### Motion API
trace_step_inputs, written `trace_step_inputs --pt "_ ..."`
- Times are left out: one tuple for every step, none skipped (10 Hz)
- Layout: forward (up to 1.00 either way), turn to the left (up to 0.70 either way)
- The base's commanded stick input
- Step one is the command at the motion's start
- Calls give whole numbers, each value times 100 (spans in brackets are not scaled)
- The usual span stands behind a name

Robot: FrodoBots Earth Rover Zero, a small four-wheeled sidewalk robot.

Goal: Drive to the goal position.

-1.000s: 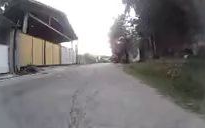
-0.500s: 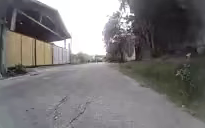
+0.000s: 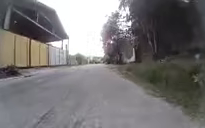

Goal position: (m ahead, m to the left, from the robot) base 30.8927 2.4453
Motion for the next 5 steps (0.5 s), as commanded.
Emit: trace_step_inputs --pt "100 1" --pt "100 1" --pt "100 1" --pt "100 1" --pt "100 1"
